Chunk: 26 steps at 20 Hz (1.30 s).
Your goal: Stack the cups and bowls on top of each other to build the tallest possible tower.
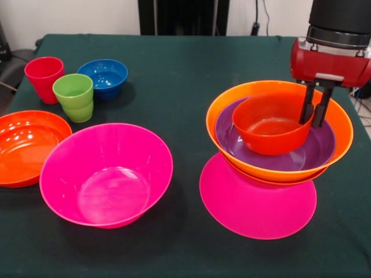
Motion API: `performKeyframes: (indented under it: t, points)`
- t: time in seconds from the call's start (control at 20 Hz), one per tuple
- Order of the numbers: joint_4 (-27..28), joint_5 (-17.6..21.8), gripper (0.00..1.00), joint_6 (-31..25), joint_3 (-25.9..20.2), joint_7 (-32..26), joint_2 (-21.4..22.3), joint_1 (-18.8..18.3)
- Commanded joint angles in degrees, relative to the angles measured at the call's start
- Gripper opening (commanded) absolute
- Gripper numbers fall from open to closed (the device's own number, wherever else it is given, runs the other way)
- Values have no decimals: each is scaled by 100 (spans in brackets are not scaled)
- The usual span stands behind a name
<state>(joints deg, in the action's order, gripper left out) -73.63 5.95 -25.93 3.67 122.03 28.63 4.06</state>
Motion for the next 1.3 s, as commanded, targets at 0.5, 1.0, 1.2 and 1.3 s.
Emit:
performKeyframes:
  t: [0.5, 1.0, 1.2, 1.3]
  points:
    - [-64, -5, 100, 406, -597, 329, -213, -59]
    - [-138, -150, 100, 235, -780, 272, -109, -166]
    - [-265, -212, 100, 203, -834, 299, 17, -204]
    - [-303, -225, 100, 139, -795, 317, 108, -180]
